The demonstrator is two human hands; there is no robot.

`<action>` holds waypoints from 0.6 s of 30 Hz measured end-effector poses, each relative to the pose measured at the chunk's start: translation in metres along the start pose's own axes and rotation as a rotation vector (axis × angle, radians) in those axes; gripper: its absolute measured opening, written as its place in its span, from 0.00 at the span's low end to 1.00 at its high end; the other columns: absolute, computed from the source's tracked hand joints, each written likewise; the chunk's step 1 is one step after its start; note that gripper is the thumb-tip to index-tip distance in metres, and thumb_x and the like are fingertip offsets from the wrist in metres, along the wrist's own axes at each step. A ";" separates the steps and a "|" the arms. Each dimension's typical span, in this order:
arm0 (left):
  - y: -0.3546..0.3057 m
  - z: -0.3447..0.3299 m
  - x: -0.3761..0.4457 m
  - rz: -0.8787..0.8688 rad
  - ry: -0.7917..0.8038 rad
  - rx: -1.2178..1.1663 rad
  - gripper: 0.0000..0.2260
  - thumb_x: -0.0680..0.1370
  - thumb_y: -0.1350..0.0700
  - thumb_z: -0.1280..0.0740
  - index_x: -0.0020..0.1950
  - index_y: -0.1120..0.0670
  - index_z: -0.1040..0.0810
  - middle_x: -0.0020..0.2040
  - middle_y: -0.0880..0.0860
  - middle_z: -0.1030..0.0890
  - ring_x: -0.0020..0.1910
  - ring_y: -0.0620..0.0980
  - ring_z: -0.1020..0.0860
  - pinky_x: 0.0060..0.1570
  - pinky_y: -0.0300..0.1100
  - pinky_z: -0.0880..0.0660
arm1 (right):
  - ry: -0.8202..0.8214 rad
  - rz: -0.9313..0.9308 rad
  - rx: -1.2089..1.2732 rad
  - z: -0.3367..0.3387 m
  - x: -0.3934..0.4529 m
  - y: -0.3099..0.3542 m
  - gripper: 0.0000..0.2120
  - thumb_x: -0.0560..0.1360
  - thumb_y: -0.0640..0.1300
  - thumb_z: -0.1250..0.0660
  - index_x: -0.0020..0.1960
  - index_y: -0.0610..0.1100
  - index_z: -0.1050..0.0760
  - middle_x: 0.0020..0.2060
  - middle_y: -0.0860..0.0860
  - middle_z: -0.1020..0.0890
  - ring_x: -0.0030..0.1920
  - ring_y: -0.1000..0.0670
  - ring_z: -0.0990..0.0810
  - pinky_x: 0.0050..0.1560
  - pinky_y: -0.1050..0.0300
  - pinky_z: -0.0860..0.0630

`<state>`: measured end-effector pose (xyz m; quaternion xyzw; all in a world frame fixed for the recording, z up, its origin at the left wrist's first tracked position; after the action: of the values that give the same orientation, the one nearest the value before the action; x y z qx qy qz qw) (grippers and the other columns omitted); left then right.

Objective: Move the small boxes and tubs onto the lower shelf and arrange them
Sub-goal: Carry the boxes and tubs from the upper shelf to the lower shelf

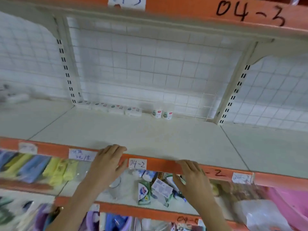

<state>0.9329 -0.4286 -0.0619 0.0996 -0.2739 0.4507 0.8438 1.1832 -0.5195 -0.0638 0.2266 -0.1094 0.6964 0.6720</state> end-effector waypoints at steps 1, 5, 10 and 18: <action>-0.001 0.006 -0.019 0.035 -0.001 0.015 0.13 0.71 0.50 0.43 0.48 0.55 0.23 0.41 0.51 0.21 0.38 0.52 0.21 0.37 0.42 0.25 | 0.004 0.018 0.011 0.000 -0.010 0.004 0.15 0.67 0.53 0.37 0.51 0.48 0.24 0.45 0.53 0.19 0.46 0.49 0.21 0.40 0.57 0.22; 0.004 0.028 -0.097 0.173 0.074 0.072 0.14 0.71 0.49 0.43 0.50 0.54 0.25 0.41 0.51 0.21 0.38 0.52 0.20 0.36 0.41 0.24 | 0.112 0.104 0.078 -0.009 -0.044 0.029 0.15 0.65 0.51 0.32 0.51 0.46 0.23 0.44 0.51 0.18 0.45 0.46 0.19 0.40 0.52 0.21; 0.029 0.070 -0.188 0.455 0.158 0.139 0.15 0.69 0.49 0.43 0.47 0.54 0.21 0.40 0.51 0.20 0.36 0.54 0.20 0.33 0.42 0.24 | 0.303 0.258 0.153 -0.029 -0.056 0.091 0.20 0.61 0.48 0.22 0.50 0.47 0.22 0.44 0.51 0.18 0.43 0.46 0.18 0.37 0.53 0.20; 0.081 0.169 -0.321 0.860 0.140 0.318 0.16 0.67 0.49 0.43 0.44 0.55 0.20 0.38 0.52 0.19 0.34 0.54 0.20 0.29 0.42 0.24 | 0.358 0.593 0.312 -0.053 -0.039 0.248 0.14 0.69 0.53 0.39 0.51 0.49 0.23 0.44 0.54 0.18 0.41 0.50 0.18 0.36 0.57 0.23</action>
<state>0.6613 -0.6784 -0.1049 0.0741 -0.1601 0.8018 0.5709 0.9296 -0.5481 -0.0907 0.1594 0.0562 0.8976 0.4072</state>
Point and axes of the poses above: each hand's wrist, its own x-axis towards the middle knuckle, its own z-axis out of the back of the hand, y = z × x, the point moved 2 cm from there along x, towards the middle knuckle
